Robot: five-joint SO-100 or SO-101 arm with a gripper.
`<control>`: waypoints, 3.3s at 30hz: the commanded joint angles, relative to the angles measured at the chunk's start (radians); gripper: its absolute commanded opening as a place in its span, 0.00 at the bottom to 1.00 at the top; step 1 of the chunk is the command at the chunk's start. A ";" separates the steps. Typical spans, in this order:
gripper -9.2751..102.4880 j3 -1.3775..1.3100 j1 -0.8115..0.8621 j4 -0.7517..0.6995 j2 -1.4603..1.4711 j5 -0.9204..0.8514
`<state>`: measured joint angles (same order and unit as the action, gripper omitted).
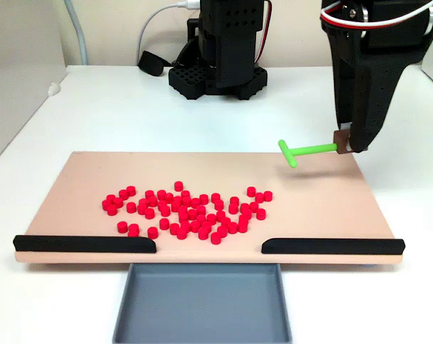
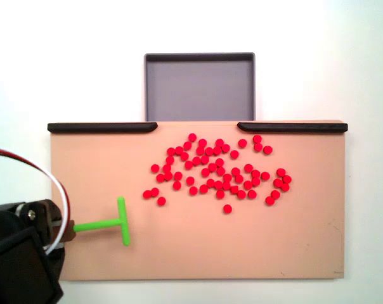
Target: Gather the left side granules
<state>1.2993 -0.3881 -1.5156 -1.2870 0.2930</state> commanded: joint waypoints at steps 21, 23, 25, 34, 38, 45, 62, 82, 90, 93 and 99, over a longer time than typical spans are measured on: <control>0.08 -0.101 -0.002 0.029 0.094 0.040; 0.08 -0.118 0.003 0.029 0.109 0.044; 0.08 -0.121 0.005 0.029 0.118 0.049; 0.08 -0.120 0.021 0.029 0.137 0.052; 0.08 -0.117 0.028 0.029 0.143 0.052; 0.08 -0.117 0.041 0.031 0.150 0.049; 0.08 -0.118 0.046 0.054 0.173 0.063; 0.08 -0.117 0.046 0.063 0.213 0.072; 0.08 -0.103 0.060 0.061 0.202 0.055; 0.08 -0.103 0.069 0.061 0.199 0.051; 0.08 -0.103 0.081 0.061 0.198 0.038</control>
<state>1.1980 -0.3175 -1.4573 -1.0738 0.3390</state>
